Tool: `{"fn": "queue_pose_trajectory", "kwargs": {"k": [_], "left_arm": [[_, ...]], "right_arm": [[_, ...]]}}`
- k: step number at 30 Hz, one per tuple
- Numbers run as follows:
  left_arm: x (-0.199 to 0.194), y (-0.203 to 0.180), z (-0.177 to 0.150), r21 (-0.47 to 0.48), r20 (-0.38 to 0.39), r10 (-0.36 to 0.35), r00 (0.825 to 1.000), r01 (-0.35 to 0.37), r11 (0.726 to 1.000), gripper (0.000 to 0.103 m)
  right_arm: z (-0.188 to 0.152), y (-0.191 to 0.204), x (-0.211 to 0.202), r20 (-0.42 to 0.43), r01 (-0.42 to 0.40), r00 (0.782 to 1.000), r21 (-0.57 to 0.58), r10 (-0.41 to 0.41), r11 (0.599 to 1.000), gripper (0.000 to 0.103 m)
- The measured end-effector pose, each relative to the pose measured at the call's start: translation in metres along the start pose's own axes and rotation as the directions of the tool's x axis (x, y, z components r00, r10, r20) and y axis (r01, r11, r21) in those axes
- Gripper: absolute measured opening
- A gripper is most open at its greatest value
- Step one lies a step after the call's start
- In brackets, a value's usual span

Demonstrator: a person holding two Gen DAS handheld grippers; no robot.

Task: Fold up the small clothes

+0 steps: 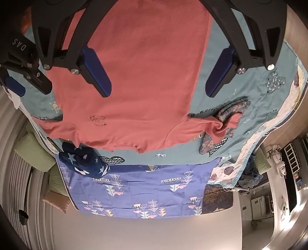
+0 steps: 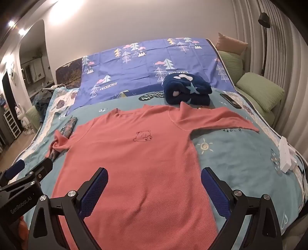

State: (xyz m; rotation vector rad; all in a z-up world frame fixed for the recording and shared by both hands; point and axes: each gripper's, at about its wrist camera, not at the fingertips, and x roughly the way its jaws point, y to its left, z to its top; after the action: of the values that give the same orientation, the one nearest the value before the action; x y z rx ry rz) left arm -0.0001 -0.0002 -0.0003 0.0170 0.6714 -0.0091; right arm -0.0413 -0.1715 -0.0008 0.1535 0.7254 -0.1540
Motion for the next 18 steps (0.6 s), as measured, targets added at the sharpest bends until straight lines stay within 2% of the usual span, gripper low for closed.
{"fn": "queue_pose_trajectory", "kwargs": {"k": [8,18], "left_arm": [[-0.0070,-0.0024,-0.0048,-0.008,0.023,-0.009,1.000,0.009,1.000,0.098],[-0.0013,-0.0060,0.0004,0.019,-0.005,-0.031,1.000,0.031,0.999,0.098]], "right_arm": [[-0.0008,-0.0002,0.0006,0.001,0.000,1.000,0.002,0.000,1.000,0.099],[0.0048,-0.0036,-0.0021,0.008,0.002,1.000,0.006,-0.002,1.000,0.099]]}}
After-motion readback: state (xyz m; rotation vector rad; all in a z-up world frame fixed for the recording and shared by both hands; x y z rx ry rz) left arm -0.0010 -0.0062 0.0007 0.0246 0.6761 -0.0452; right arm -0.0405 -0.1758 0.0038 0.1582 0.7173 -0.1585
